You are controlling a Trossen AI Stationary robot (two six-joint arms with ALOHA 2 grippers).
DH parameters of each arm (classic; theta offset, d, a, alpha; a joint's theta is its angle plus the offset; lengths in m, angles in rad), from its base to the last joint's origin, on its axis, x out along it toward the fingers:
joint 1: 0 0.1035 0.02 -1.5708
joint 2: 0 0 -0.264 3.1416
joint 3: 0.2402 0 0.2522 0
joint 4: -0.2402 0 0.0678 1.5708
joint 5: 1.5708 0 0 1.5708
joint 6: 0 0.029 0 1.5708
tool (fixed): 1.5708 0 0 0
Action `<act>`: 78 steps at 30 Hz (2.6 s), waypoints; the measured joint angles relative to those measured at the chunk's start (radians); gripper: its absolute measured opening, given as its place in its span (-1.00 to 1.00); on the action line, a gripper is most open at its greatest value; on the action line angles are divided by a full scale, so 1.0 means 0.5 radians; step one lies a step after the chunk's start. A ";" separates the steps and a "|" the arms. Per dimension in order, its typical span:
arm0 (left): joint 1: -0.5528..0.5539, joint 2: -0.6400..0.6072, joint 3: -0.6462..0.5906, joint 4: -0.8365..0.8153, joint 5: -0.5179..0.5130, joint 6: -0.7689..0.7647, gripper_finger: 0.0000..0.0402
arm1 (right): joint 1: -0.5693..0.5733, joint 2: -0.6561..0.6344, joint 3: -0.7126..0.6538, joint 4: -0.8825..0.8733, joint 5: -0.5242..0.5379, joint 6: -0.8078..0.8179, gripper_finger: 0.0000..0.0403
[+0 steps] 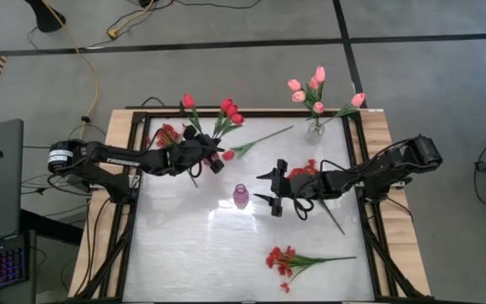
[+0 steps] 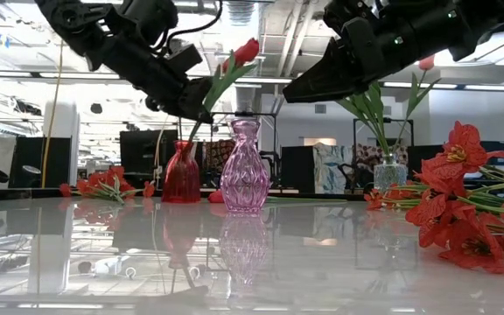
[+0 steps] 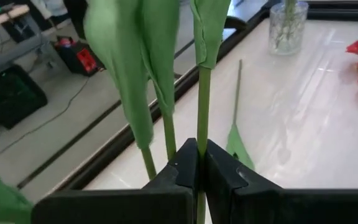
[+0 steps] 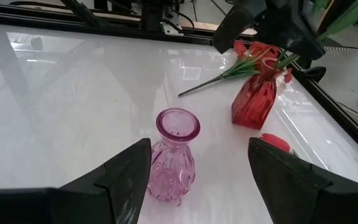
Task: Sort flowers into vase by color
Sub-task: Put the red flower into the red vase
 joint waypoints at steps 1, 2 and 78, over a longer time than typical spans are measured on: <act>0.000 0.000 -0.009 -0.002 -0.016 -0.025 -1.00 | 0.001 0.000 0.000 -0.001 0.000 0.000 0.47; 0.000 0.001 -0.017 -0.002 -0.032 -0.049 -1.00 | 0.000 0.000 0.001 -0.004 0.001 0.000 0.47; -1.222 0.274 -0.090 -0.233 0.351 -0.712 0.04 | 0.000 0.000 0.000 -0.026 0.000 0.000 0.47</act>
